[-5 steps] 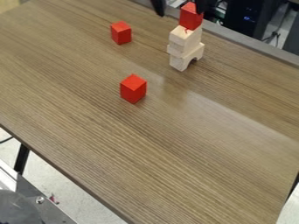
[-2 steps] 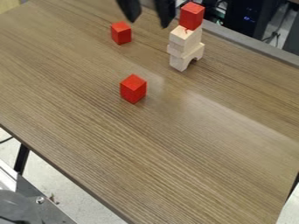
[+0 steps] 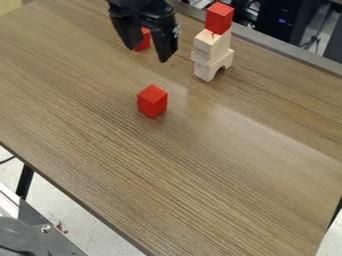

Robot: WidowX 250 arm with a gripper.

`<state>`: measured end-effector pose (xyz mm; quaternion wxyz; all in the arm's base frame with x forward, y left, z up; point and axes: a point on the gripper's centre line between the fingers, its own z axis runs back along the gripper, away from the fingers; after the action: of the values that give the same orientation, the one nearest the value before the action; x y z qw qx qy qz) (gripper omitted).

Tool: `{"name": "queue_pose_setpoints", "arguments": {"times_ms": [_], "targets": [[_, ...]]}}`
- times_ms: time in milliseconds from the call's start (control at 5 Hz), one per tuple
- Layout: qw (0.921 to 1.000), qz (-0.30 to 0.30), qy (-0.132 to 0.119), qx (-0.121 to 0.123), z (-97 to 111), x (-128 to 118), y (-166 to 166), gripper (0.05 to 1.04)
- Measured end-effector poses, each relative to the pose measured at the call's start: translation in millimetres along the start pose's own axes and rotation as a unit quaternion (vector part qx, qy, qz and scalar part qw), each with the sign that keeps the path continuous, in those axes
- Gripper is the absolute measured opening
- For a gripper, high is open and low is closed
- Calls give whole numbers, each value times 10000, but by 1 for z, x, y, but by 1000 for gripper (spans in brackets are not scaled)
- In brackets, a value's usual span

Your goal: Put the red cube on top of the block

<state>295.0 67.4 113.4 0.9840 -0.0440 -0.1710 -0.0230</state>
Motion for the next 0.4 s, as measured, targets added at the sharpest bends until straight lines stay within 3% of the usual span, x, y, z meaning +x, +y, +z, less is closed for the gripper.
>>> {"name": "queue_pose_setpoints", "arguments": {"times_ms": [200, 400], "targets": [[9995, -217, 149, 157, -30, -3, -3, 997], [9991, -261, 134, 307, -47, -3, -1, 997]]}}
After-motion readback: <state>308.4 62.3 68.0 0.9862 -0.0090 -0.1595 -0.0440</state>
